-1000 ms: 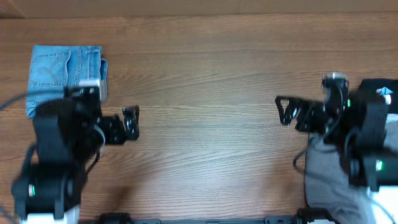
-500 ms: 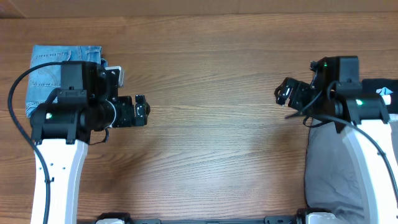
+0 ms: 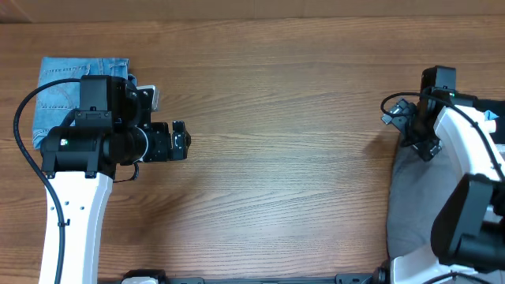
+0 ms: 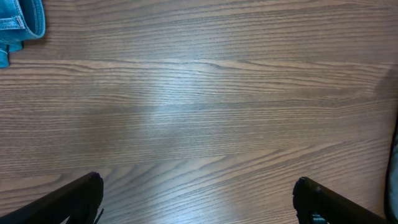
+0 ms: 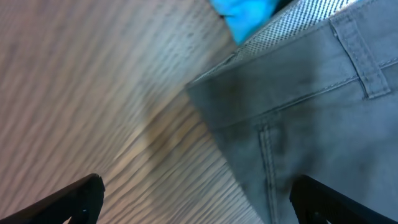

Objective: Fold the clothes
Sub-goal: 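Reach the right gripper to the grey shorts waistband and grasp it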

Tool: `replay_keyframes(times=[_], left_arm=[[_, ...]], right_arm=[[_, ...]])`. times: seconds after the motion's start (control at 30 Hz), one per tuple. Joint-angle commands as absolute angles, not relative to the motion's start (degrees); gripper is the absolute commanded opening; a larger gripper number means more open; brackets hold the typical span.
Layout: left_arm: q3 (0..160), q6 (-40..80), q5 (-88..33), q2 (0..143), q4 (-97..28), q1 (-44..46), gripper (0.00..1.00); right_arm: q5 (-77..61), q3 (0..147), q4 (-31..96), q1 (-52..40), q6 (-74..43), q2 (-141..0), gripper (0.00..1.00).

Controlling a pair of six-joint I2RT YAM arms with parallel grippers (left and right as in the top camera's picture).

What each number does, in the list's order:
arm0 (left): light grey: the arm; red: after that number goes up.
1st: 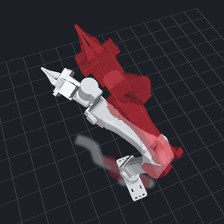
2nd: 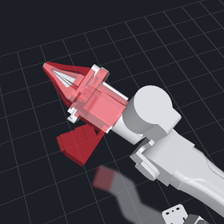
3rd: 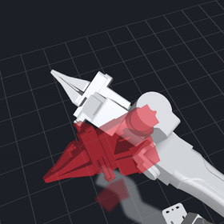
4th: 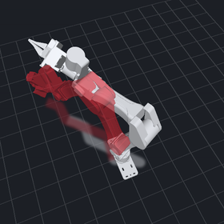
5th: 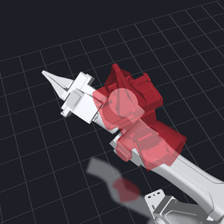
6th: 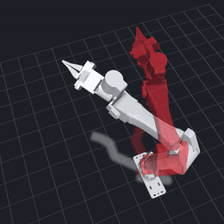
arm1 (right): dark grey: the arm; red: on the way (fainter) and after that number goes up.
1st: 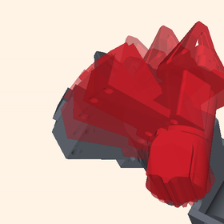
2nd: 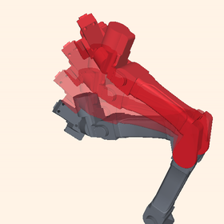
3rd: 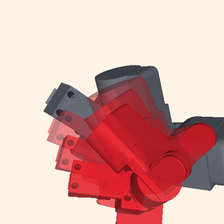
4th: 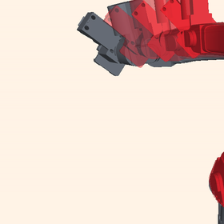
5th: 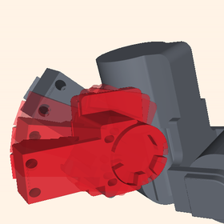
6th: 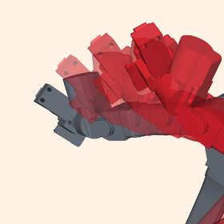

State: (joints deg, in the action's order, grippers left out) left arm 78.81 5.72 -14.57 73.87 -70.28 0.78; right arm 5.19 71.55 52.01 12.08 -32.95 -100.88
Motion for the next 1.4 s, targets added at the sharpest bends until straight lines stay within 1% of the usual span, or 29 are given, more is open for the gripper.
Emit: replay_keyframes(times=[0.0,0.27,0.37,0.43,0.5,0.57,0.6,0.7,0.73,0.8,0.87,0.9,0.93,1.0,1.07,1.17,1.27,1.37], left_arm=[[80.12,4.47,-14.63,73.71,-70.37,1.17,1.00],[80.09,4.43,-14.39,73.73,-70.65,1.17,1.00],[80.09,4.45,-14.41,73.73,-70.54,1.17,1.00],[80.09,4.45,-14.39,73.76,-70.39,1.17,1.00],[80.09,4.45,-14.41,73.78,-70.24,1.17,1.00],[80.09,4.45,-14.39,73.78,-70.24,1.17,1.00],[80.09,4.45,-14.41,73.78,-70.19,1.17,1.00],[80.09,4.45,-14.41,73.78,-69.97,1.17,1.00],[80.09,4.45,-14.41,73.78,-69.95,1.17,1.00],[80.09,4.45,-14.41,73.78,-69.87,1.17,1.00],[80.09,4.45,-14.41,73.78,-69.73,1.17,1.00],[80.09,4.45,-14.41,73.78,-69.63,1.17,1.00],[80.09,4.45,-14.41,73.78,-69.63,1.17,1.00],[80.09,4.47,-14.41,73.78,-69.63,1.17,1.00],[80.09,4.47,-14.44,73.78,-69.63,1.17,1.00],[80.09,4.47,-14.44,73.78,-69.63,1.17,1.00],[80.09,4.47,-14.44,73.78,-69.65,1.17,1.00],[80.09,4.47,-14.44,73.78,-69.65,1.17,1.00]], right_arm=[[6.44,72.93,51.96,13.69,-33.89,-103.18,1.00],[10.24,72.69,52.82,15.18,-32.75,-105.80,1.00],[10.28,72.58,52.07,15.18,-31.46,-106.28,0.92],[10.11,72.36,51.18,15.09,-31.16,-106.69,0.92],[8.19,71.61,49.39,14.85,-27.66,-106.91,0.92],[7.66,70.57,47.86,14.41,-25.71,-107.11,0.89],[7.88,69.60,46.70,14.09,-25.26,-107.46,0.84],[9.21,67.96,45.15,13.89,-25.26,-108.14,0.75],[9.74,67.88,45.06,13.89,-25.26,-108.42,0.73],[10.83,67.88,45.10,13.89,-25.23,-109.45,0.73],[10.92,67.88,45.15,13.89,-25.23,-110.59,0.70],[11.11,67.88,45.23,13.89,-25.26,-111.42,0.60],[11.64,67.88,45.28,13.89,-25.26,-111.63,0.53],[12.21,67.92,45.32,13.89,-25.23,-111.61,0.47],[12.23,68.27,45.80,13.89,-25.26,-111.57,0.37],[12.21,69.19,47.29,13.96,-25.28,-111.55,0.26],[12.05,70.87,48.95,13.96,-25.32,-111.46,0.20],[11.66,72.77,50.70,13.96,-25.50,-110.67,0.19]])
